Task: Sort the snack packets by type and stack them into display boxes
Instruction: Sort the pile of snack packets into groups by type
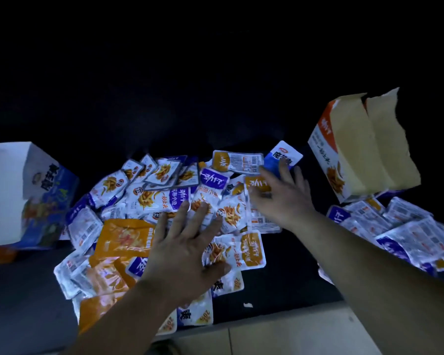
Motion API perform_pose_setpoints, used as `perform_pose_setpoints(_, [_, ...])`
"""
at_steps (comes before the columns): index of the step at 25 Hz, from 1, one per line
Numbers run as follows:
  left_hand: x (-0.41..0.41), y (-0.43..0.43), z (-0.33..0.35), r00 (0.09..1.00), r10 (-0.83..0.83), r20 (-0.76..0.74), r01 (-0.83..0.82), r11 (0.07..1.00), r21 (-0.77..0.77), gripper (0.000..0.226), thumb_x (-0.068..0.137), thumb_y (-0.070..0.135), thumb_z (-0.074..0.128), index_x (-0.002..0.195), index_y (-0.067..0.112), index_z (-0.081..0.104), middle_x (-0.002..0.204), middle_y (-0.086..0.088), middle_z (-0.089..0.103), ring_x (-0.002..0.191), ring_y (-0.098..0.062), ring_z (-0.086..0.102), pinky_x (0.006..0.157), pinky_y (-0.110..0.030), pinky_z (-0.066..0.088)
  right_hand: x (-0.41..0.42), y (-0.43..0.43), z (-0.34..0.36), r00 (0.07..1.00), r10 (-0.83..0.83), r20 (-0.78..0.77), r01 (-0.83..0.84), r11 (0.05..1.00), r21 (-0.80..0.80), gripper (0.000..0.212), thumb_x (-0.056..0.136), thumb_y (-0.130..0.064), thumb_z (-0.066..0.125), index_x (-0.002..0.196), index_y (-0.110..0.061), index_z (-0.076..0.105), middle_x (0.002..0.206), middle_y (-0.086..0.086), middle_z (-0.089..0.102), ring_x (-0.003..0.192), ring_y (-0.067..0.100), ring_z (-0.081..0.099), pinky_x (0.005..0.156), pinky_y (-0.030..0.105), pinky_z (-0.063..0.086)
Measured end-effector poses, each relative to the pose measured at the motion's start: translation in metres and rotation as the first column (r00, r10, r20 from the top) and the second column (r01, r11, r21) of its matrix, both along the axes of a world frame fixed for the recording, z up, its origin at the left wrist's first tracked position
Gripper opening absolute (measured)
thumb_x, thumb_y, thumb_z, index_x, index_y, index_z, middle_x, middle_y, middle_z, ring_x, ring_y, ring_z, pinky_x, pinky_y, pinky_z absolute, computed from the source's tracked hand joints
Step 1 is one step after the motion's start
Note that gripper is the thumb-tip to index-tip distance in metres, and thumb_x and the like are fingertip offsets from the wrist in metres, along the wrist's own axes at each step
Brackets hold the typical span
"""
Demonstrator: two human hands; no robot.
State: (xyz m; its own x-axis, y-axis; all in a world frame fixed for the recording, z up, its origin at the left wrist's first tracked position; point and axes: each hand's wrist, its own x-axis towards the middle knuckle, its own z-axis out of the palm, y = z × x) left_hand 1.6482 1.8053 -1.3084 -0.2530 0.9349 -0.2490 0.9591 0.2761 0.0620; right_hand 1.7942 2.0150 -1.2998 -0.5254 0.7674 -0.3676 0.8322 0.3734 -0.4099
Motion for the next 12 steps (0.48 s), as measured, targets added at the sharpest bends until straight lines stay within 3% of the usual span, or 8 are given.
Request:
perform_pose_setpoints(2, [-0.005,-0.008,0.001,1.000,0.009,0.012,-0.009,1.000,0.022,0.089,0.083,0.089,0.025,0.160,0.050,0.000,0.169,0.010,-0.021,0.154,-0.028,-0.029,0.124,-0.061,-0.010,-0.009,-0.005,-0.010,0.998,0.015,0.061,-0.014,1.000,-0.017,0.067,0.098,-0.074,0.023,0.159,-0.051,0.008,0.170,-0.007,-0.019,0.155,0.028,-0.024,0.125,0.051,-0.013])
perform_pose_setpoints(5, [-0.008,-0.021,0.003,0.999,0.023,0.044,-0.026,0.997,0.073,0.087,0.082,0.081,0.043,0.158,0.040,0.033,0.172,0.002,0.014,0.158,-0.038,-0.004,0.122,-0.069,0.002,-0.012,-0.036,-0.018,0.999,0.030,0.045,-0.032,0.999,0.033,0.065,0.100,-0.072,0.015,0.159,-0.050,0.003,0.170,-0.010,-0.015,0.154,0.025,-0.026,0.122,0.053,-0.019])
perform_pose_setpoints(8, [-0.007,-0.024,0.005,0.995,0.057,0.079,-0.069,0.986,0.149,0.080,0.081,0.066,0.048,0.154,0.034,0.044,0.169,-0.006,0.026,0.158,-0.042,0.005,0.121,-0.072,0.009,-0.010,-0.067,-0.019,0.995,0.094,-0.034,-0.093,0.995,0.031,0.064,0.100,-0.069,0.011,0.159,-0.048,-0.006,0.169,-0.014,-0.007,0.154,0.023,-0.024,0.121,0.052,-0.021])
perform_pose_setpoints(10, [-0.003,-0.017,0.011,0.983,0.059,0.175,-0.104,0.959,0.263,0.072,0.081,0.056,0.049,0.148,0.029,0.053,0.165,-0.009,0.033,0.157,-0.042,0.010,0.120,-0.070,0.014,-0.003,-0.069,-0.017,0.979,0.132,-0.155,-0.127,0.991,0.046,0.066,0.101,-0.068,0.015,0.161,-0.045,-0.002,0.167,-0.012,0.012,0.157,0.021,-0.003,0.126,0.052,-0.006])
perform_pose_setpoints(12, [0.003,-0.008,0.016,0.976,0.001,0.218,-0.088,0.917,0.388,0.064,0.083,0.052,0.053,0.141,0.024,0.060,0.163,-0.008,0.038,0.155,-0.041,0.019,0.120,-0.066,0.022,0.009,-0.061,-0.009,0.928,0.059,-0.369,-0.053,0.998,0.027,0.063,0.104,-0.061,0.031,0.161,-0.038,0.018,0.155,-0.011,0.038,0.148,0.015,0.029,0.121,0.037,0.026])
